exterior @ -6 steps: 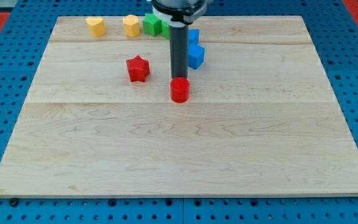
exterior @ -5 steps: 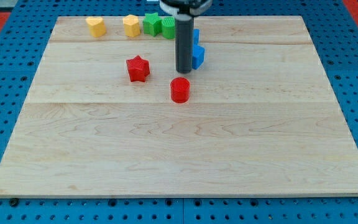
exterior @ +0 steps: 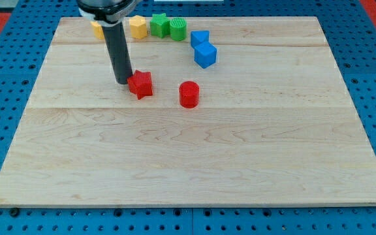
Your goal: Move the red star into the red circle
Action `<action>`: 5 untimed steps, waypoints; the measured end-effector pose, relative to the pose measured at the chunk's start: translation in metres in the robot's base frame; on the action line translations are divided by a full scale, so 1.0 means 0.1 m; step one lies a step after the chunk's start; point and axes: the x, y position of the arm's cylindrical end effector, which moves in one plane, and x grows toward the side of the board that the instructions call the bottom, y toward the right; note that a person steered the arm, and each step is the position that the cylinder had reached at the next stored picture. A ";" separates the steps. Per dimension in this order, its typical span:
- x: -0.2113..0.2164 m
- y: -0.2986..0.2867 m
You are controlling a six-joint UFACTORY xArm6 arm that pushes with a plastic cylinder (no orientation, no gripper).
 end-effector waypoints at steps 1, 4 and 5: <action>0.18 0.28; -0.12 0.84; -0.40 0.81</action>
